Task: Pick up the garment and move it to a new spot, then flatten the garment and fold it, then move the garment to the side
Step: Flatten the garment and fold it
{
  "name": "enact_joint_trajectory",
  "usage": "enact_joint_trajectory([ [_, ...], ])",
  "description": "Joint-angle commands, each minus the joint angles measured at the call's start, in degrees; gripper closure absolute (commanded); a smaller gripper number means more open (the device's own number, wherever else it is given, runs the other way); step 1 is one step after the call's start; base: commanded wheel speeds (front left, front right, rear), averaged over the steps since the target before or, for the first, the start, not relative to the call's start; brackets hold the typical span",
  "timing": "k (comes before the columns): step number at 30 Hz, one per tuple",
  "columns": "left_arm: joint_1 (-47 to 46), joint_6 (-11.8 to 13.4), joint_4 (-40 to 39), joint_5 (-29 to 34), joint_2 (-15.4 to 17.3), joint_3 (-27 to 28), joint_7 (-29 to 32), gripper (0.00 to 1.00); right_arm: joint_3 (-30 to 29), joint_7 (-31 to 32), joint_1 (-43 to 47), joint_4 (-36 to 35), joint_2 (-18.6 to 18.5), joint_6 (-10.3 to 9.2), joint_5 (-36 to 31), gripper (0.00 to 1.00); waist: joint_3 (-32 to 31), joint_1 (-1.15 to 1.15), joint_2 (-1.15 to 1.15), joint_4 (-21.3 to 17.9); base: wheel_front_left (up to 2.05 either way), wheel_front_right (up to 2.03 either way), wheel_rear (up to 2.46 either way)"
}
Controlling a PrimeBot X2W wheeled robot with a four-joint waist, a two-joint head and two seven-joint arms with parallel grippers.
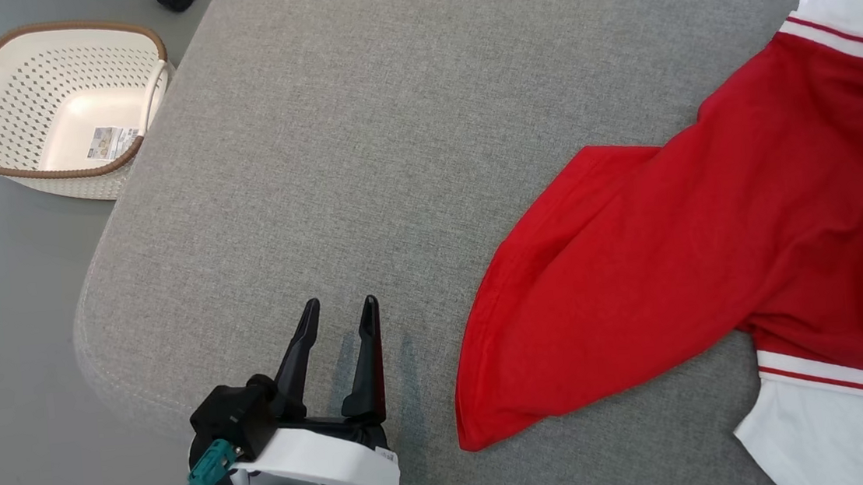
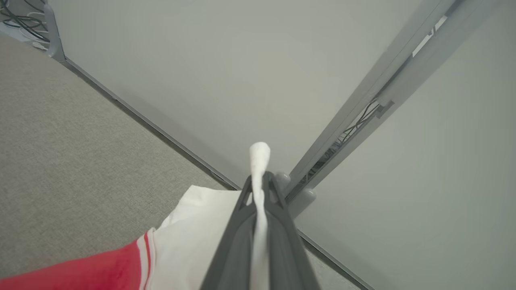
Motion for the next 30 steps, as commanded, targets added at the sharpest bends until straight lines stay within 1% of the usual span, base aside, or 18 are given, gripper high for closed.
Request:
enact_joint_trajectory([
  [1, -0.8, 0.3, -0.2, -0.4, 0.2, -0.1, -0.2, 0.00, 0.1, 1.7, 1.3, 0.4, -0.5, 0.00, 0.6, 1.00, 0.3, 0.00, 0.00, 0.2, 0.00, 0.00, 0.00],
  [2, -0.8, 0.4, -0.2, -0.4, 0.2, -0.2, -0.2, 0.00, 0.1, 2.5, 1.5, 0.5, -0.7, 0.00, 0.9, 0.76, 0.5, 0.00, 0.00, 0.3, 0.00, 0.00, 0.00],
  [3, -0.9, 0.5, -0.3, -0.5, 0.2, -0.2, -0.2, 0.00, -0.1, 3.3, 1.6, 0.6, -0.8, 0.00, 1.4, 0.00, 0.7, 0.00, 0.00, 0.3, 0.00, 0.00, 0.00],
  [6, -1.2, 0.5, -0.2, -0.5, 0.2, -0.4, -0.2, 0.00, -0.3, 4.4, 1.7, 0.9, -1.2, 0.00, 2.0, 0.00, 1.1, 0.00, 0.00, 0.2, 0.00, 0.00, 0.00],
  [11, -1.7, 0.3, 0.4, 0.0, 0.2, -0.2, -0.2, 0.00, -0.6, 4.2, 1.1, 1.1, -1.0, 0.00, 2.5, 0.00, 0.7, 0.00, 0.00, -0.8, 0.00, 0.00, 0.00],
  [16, -1.9, 0.0, 1.0, 0.6, 0.2, 0.6, -0.2, 0.00, -1.5, 2.0, 0.7, 1.2, 0.3, 0.00, 3.5, 0.00, -1.3, 0.00, 0.00, -2.7, 0.00, 0.00, 0.00],
  [19, -1.6, 0.0, 1.2, 1.2, 0.2, 1.5, -0.2, 0.00, -2.0, 0.2, 1.4, 0.7, 1.8, 0.00, 4.2, 0.00, -3.0, 0.00, 0.00, -4.3, 0.00, 0.00, 0.00],
  [23, -0.9, -0.4, 1.6, 2.1, 0.2, 3.0, -0.2, 0.00, -2.9, -1.7, 2.6, -1.7, 3.1, 0.00, 5.4, 0.00, -5.5, 0.00, 0.00, -7.1, 0.00, 0.00, 0.00],
  [26, -0.3, -0.7, 2.0, 2.8, 0.2, 3.9, -0.2, 0.00, -4.7, -2.2, 4.1, -4.5, 3.0, 0.00, 6.7, 0.00, -7.4, 0.00, 0.00, -8.8, 0.00, 0.00, 0.00],
  [28, 0.3, -0.8, 2.2, 3.0, 0.2, 4.5, -0.2, 0.00, -7.2, -2.3, 5.1, -8.1, 1.9, 0.00, 6.9, 0.00, -8.5, 0.00, 0.00, -9.9, 0.00, 0.00, 0.00],
  [30, 1.0, -0.9, 2.5, 3.4, 0.2, 5.1, -0.2, 0.00, -10.3, -2.2, 8.0, -11.7, 0.7, 0.00, 6.8, 0.00, -9.7, 0.00, 0.00, -11.0, 0.00, 0.00, 0.00],
])
